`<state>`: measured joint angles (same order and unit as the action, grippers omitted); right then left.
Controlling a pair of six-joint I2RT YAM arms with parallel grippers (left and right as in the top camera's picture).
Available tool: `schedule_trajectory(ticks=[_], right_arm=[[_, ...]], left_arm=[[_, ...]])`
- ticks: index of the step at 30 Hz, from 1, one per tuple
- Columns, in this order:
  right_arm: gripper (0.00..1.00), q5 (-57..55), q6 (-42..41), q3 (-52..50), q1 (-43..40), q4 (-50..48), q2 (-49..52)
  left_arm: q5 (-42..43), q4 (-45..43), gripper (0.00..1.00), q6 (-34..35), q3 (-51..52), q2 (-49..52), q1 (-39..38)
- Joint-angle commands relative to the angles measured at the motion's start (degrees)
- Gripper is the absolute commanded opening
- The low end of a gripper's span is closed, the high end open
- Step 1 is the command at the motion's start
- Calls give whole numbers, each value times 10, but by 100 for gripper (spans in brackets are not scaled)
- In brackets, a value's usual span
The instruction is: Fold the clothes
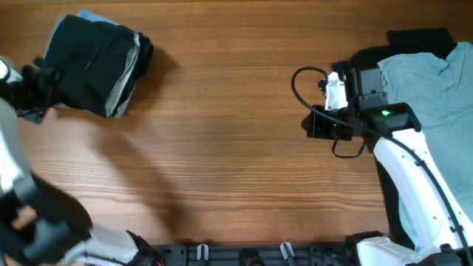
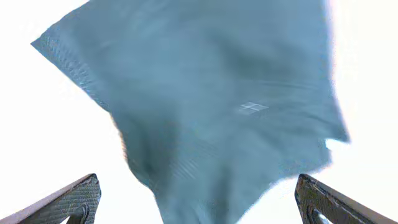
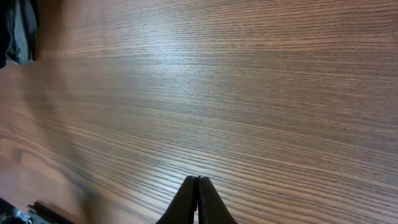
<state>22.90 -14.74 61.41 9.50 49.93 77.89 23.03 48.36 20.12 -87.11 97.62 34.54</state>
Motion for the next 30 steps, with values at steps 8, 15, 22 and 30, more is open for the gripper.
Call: schedule_trajectory(ticks=[8, 15, 22, 30], right_arm=[[5, -88, 17, 41, 3, 1, -117], [67, -90, 43, 101, 3, -24, -233], [100, -90, 41, 101, 3, -53, -311], [100, -89, 40, 101, 3, -57, -324]], left_arm=[[110, 13, 90, -272, -3, -215, -149], [20, 67, 100, -313, -3, -310, -353], [-34, 169, 100, -313, -3, -349, -443], [-36, 196, 100, -313, -2, -345, -444]])
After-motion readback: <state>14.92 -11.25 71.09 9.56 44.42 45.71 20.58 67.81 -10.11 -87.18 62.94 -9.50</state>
